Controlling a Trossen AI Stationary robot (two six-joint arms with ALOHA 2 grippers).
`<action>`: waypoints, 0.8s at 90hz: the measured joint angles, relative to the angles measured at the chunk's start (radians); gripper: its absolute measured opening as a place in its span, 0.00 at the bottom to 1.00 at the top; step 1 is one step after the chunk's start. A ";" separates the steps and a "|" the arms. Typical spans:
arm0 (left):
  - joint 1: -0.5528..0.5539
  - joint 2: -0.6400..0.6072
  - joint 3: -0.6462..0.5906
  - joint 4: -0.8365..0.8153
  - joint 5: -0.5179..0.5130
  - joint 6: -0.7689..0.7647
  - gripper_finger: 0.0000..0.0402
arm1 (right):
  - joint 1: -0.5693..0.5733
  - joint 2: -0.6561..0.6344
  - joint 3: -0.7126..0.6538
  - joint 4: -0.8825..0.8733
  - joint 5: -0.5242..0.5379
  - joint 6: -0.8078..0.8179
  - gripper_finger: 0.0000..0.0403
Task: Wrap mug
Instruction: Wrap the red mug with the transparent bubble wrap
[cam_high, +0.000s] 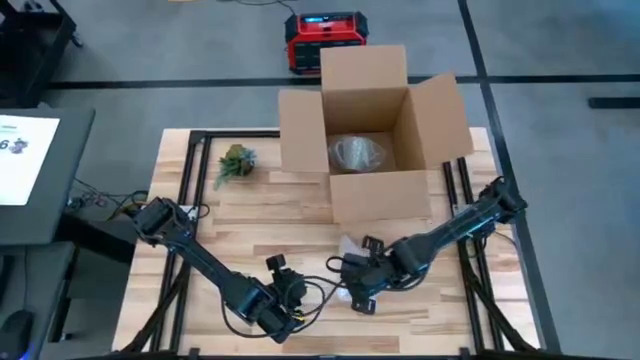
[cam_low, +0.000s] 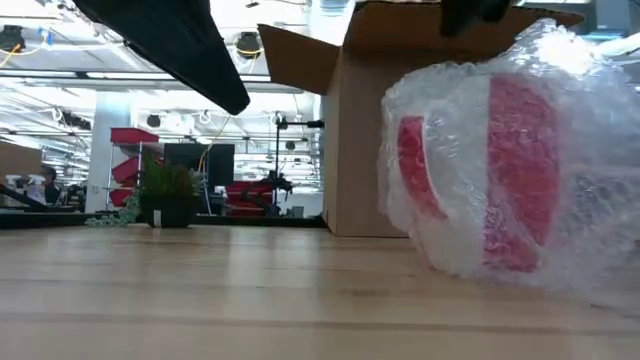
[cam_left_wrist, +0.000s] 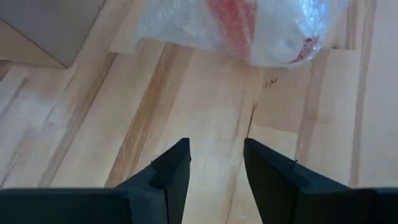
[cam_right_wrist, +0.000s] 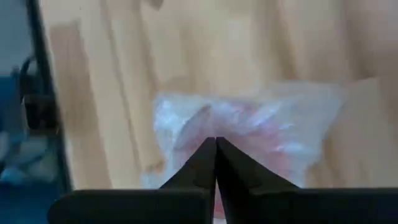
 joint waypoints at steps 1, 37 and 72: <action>0.000 0.000 0.000 0.000 0.000 0.000 0.33 | 0.000 0.001 0.000 -0.005 0.006 0.005 0.00; 0.000 0.000 0.000 -0.002 0.002 -0.005 0.33 | -0.044 0.264 0.006 -0.108 -0.052 0.034 0.00; 0.000 0.000 0.000 0.000 0.001 -0.001 0.33 | -0.012 0.219 0.095 -0.141 -0.094 -0.033 0.00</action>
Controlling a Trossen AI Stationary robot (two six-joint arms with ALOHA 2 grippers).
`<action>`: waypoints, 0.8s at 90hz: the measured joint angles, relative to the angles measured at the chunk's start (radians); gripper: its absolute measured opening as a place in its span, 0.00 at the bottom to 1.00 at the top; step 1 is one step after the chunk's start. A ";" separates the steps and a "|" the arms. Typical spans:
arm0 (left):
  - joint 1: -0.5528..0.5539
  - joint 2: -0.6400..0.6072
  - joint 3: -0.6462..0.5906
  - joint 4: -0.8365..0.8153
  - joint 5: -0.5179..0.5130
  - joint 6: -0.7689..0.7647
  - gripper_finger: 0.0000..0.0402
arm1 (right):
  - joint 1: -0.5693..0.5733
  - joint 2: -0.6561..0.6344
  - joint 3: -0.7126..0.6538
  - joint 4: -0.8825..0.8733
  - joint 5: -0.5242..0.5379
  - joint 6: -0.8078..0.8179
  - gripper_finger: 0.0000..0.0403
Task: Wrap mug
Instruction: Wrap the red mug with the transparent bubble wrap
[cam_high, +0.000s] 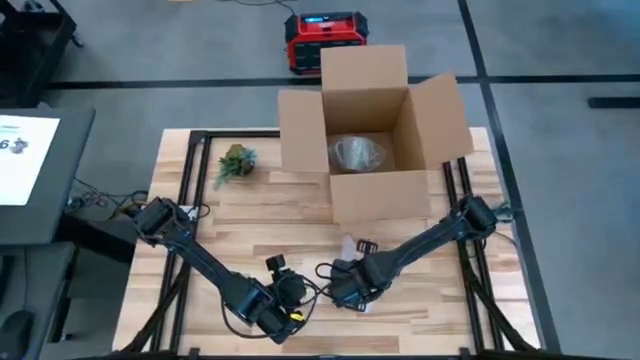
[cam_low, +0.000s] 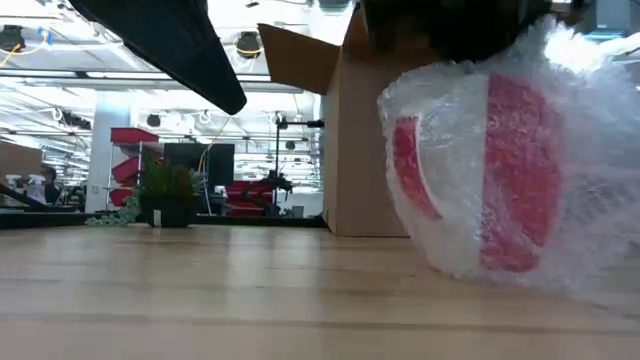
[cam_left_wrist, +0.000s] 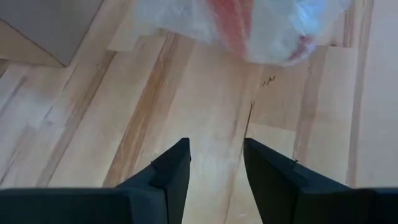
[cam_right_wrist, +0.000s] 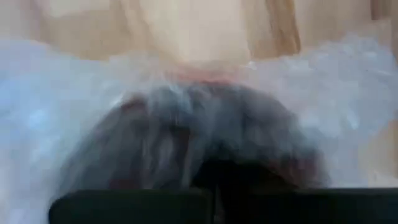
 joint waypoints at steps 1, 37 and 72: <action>0.000 0.000 0.000 0.000 0.000 0.000 0.33 | 0.003 -0.008 0.006 -0.003 0.000 0.000 0.00; 0.000 0.000 0.000 0.001 -0.001 -0.004 0.33 | 0.050 -0.143 0.004 0.031 0.112 -0.076 0.00; 0.000 0.000 0.000 0.008 0.000 -0.001 0.33 | -0.051 -0.148 -0.351 0.405 -0.010 -0.079 0.00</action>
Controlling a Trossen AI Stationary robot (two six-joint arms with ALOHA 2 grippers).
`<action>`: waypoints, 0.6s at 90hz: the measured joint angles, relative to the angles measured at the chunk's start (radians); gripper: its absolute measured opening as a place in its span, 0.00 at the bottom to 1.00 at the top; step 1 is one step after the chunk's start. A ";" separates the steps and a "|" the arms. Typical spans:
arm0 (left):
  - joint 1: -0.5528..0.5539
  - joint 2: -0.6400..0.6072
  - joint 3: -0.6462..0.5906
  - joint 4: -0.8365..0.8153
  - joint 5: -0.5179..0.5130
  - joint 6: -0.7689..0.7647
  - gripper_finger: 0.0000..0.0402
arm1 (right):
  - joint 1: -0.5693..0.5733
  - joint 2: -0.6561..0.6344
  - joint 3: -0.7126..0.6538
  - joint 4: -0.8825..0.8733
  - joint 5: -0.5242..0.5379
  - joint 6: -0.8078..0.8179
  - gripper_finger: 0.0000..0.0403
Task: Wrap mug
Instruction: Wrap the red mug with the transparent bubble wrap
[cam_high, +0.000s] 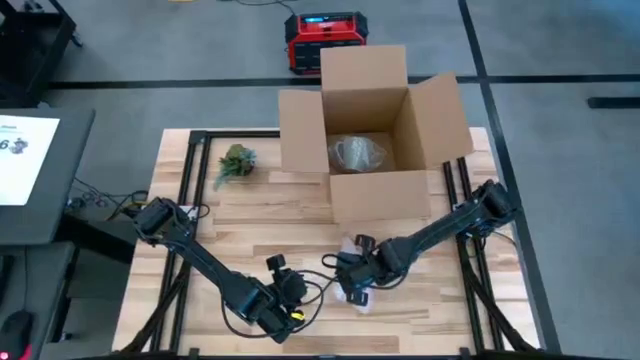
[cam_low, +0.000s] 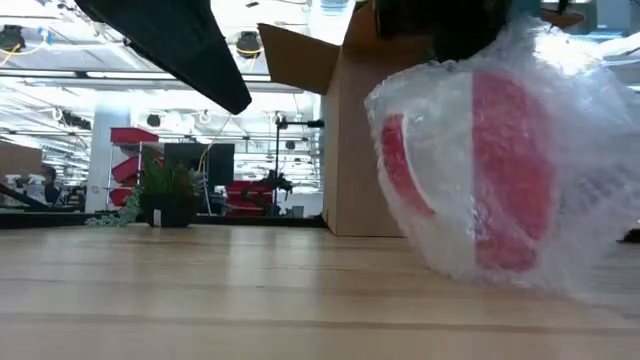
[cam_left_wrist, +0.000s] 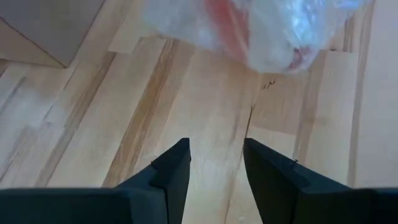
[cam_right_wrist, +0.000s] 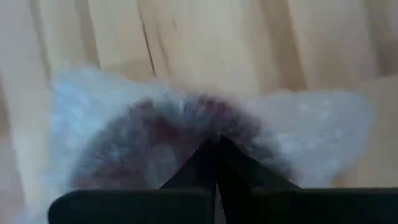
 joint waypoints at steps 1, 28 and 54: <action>0.000 0.000 0.000 0.000 0.000 0.000 0.33 | 0.000 -0.001 -0.006 0.004 -0.003 0.004 0.00; 0.000 0.000 0.000 0.030 -0.001 0.013 0.33 | 0.032 -0.002 0.022 -0.044 -0.029 0.008 0.00; 0.000 0.000 0.000 0.034 -0.001 0.013 0.33 | 0.103 -0.003 0.313 -0.252 -0.025 -0.042 0.00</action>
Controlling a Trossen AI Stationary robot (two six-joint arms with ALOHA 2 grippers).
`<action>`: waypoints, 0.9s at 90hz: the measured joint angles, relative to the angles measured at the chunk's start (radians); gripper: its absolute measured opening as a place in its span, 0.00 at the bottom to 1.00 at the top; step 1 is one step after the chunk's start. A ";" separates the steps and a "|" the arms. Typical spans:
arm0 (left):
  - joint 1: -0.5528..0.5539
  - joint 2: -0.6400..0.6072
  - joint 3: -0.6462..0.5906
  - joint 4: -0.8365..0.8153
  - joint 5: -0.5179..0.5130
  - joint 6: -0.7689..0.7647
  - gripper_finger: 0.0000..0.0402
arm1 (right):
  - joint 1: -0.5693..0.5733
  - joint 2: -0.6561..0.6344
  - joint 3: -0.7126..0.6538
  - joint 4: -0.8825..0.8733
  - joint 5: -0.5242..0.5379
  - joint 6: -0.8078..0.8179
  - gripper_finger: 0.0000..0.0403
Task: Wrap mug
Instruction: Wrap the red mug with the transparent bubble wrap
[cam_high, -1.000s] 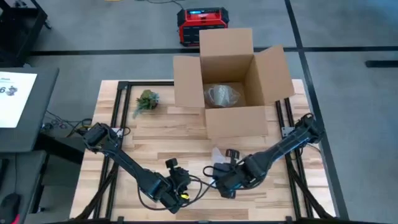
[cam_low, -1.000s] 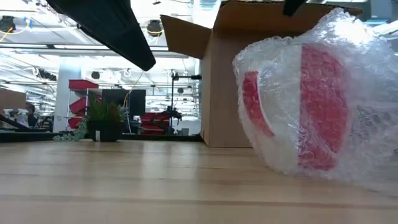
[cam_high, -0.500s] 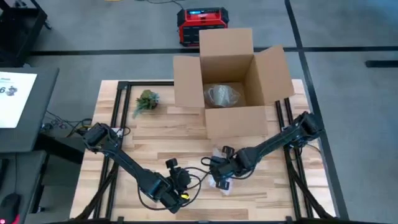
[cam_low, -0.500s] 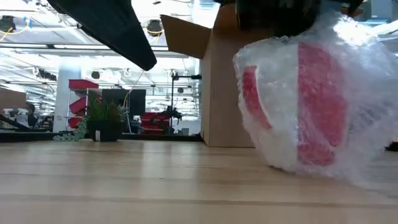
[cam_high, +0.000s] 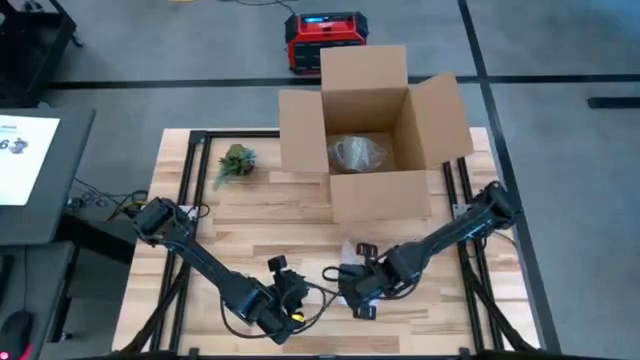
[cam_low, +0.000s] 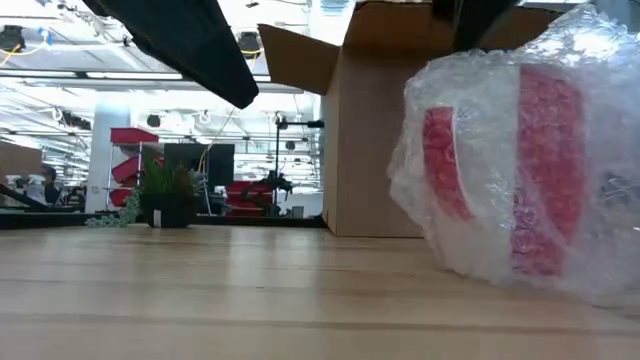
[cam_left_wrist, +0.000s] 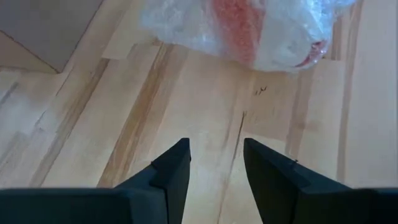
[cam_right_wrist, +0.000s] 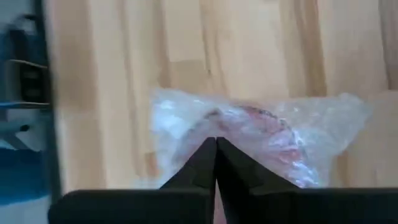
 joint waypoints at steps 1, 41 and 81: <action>0.000 0.000 0.000 0.000 0.000 0.000 0.33 | 0.002 0.000 0.006 -0.001 -0.003 0.000 0.00; 0.000 0.000 0.000 0.004 0.000 0.000 0.33 | -0.024 0.000 -0.124 -0.030 -0.138 0.076 0.00; -0.001 0.000 0.000 0.009 0.000 0.000 0.33 | -0.103 0.011 -0.242 0.130 -0.203 0.015 0.00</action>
